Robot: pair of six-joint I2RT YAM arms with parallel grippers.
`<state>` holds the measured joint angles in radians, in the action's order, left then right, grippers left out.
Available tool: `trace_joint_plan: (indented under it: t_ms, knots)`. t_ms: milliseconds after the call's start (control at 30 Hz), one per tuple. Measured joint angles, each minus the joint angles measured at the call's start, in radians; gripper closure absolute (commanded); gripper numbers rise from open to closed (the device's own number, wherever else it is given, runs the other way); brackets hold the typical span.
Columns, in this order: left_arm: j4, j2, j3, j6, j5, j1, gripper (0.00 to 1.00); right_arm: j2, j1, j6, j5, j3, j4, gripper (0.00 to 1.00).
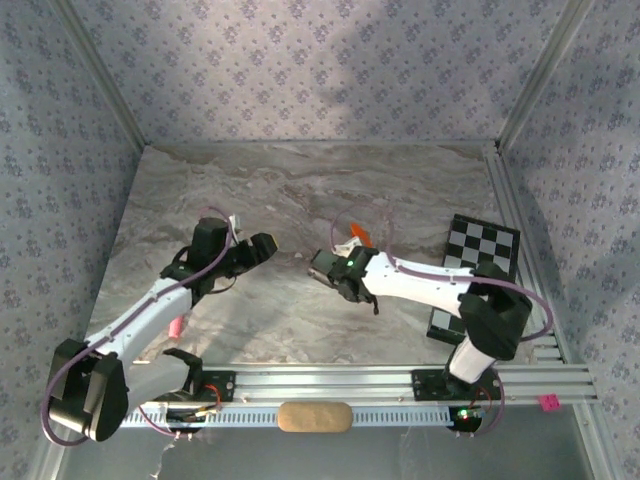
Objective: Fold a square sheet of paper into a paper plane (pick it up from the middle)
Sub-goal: Turn over the paper at the center of the table.
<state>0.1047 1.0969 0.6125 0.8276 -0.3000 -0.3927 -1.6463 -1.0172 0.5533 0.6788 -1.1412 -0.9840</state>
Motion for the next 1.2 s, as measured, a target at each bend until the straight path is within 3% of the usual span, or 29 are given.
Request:
trace_joint_plan:
  t_ms: [400,867,1200]
  knots:
    - [0.034,0.014,0.042,-0.027,-0.014,0.020,0.24,-0.106,-0.011,0.027,0.033,-0.078,-0.038,1.00]
    - [0.039,0.014,0.032,0.016,0.006,0.032,0.24,-0.104,-0.011,0.031,0.032,-0.014,-0.015,1.00]
    - [0.056,-0.006,0.031,0.091,0.015,0.033,0.23,-0.015,-0.008,0.013,0.014,0.025,0.020,1.00]
